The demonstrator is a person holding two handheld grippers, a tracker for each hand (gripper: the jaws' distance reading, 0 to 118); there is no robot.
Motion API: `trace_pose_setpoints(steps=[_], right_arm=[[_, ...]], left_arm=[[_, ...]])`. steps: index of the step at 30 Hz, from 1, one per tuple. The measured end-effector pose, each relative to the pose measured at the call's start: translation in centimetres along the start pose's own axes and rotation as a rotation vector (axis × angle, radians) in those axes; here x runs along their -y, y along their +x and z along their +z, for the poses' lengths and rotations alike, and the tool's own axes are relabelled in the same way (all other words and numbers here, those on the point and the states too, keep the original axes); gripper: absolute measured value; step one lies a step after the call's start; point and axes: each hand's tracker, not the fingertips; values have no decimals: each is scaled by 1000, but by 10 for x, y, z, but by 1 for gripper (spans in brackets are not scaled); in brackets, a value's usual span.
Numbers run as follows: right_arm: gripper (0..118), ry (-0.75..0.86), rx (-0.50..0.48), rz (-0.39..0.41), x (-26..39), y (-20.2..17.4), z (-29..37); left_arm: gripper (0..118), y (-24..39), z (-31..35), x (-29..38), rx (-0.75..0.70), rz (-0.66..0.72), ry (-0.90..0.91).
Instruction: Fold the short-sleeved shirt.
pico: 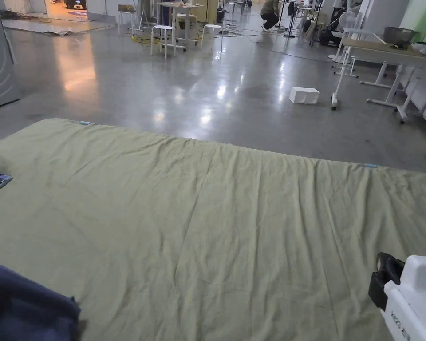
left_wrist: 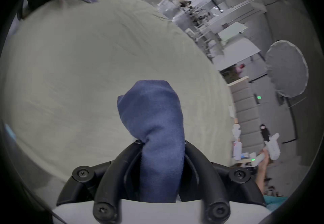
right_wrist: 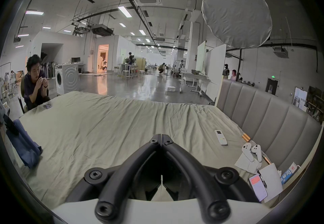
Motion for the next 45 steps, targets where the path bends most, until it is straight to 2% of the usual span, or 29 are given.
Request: trace_pose_setpoints(steps=[7,9,11,14,15,22,24,28,31,38,42,43,45], right_arm=[[0,-36,13,-6,12,1,1],[0,-45,9,-10,16,-1,1],[0,-46,17,6,19,-6,3],[0,-14,-7,46,20,-12,4],[0,-22,-11,37,21,-12,4],[0,-28,-34,23,24,-12,3],[0,-31,-38,20,26,-11,5],[0,-34,-41,21,29,-10,7],[0,-31,-44,15,32,-13,9],[0,-18,-49,-19,31,-18,11],[0,2,-35,-38,29,-19,11],[0,5,-31,-43,29,-19,11],[0,16,-26,-49,29,-19,11]], left_arm=[[24,-21,32,-26,-358,-83,-17],[28,-21,31,-24,-440,-102,-3],[38,-31,26,-23,-480,-105,38],[47,-41,19,-18,-511,-95,47],[50,-42,17,-17,-536,-90,48],[57,-28,21,-22,-742,-79,231],[57,-15,21,-24,-812,-143,283],[57,30,7,-19,-933,-372,372],[57,69,-12,-10,-829,-476,408],[57,179,-62,50,-457,-616,616],[56,234,-92,88,-350,-684,707],[54,198,-73,60,-335,-660,690],[43,200,-73,60,-291,-651,705]])
